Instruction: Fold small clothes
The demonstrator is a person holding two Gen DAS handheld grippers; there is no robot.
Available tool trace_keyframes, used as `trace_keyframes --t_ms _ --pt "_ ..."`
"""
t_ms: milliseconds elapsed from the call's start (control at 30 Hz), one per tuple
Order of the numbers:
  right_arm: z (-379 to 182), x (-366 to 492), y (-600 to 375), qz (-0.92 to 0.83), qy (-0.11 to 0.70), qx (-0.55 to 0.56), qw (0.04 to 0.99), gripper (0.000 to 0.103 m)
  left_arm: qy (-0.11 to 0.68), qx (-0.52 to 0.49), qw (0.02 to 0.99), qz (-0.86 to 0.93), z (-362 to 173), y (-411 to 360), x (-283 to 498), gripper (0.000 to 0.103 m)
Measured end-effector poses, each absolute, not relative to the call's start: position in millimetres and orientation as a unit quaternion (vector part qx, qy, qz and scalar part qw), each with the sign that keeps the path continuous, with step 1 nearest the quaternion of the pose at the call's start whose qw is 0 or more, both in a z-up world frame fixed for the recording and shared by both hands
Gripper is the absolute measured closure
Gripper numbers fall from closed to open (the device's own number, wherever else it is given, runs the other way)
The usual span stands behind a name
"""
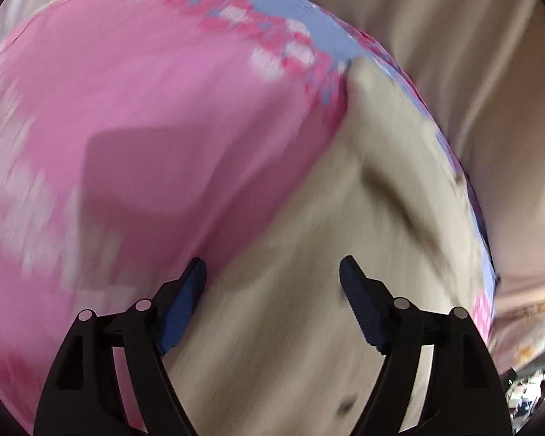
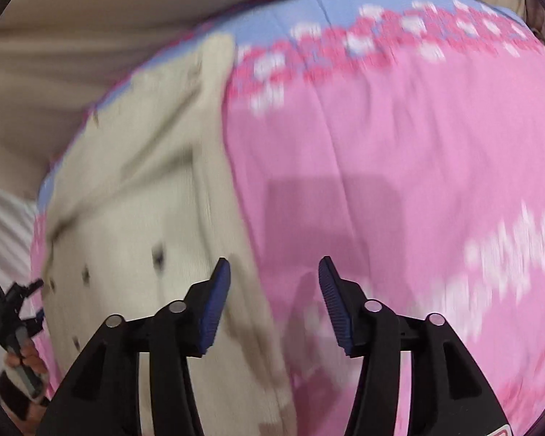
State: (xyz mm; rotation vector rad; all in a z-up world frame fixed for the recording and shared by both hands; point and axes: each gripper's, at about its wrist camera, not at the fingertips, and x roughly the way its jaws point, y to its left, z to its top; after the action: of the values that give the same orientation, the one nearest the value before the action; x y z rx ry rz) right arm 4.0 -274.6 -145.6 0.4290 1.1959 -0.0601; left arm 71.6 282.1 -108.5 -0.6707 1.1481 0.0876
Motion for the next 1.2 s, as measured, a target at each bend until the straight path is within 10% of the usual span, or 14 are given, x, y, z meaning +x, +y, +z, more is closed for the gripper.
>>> trace_keyframes --t_ms 267,767,867,967,1033,1067,1200 --pt "-159 -87 -228 0.005 0.577 0.185 0.796 0.033 0.579 -0.271 0.769 0.009 -110 261 -25 0.022" --pt "-163 -111 -192 0.054 0.555 0.223 0.800 0.042 0.551 -0.312 0.772 0.054 -109 266 -61 0.023" --pt "-165 -111 -202 0.051 0.549 0.249 0.796 0.049 0.544 -0.321 0.771 0.079 -107 268 -59 0.023" --pt "-168 -111 -212 0.040 0.548 0.262 0.794 0.079 0.546 -0.312 0.773 0.085 -108 263 -56 0.023" --pt "-173 -111 -221 0.041 0.545 0.294 0.784 0.092 0.551 -0.307 0.773 0.064 -107 259 -52 0.047" --pt "-172 -112 -225 0.043 0.539 0.312 0.781 0.092 0.562 -0.311 0.765 0.043 -109 257 -49 0.080" --pt "-150 -122 -232 0.060 0.511 0.333 0.791 0.094 0.564 -0.362 0.742 -0.001 -101 263 -49 0.091"
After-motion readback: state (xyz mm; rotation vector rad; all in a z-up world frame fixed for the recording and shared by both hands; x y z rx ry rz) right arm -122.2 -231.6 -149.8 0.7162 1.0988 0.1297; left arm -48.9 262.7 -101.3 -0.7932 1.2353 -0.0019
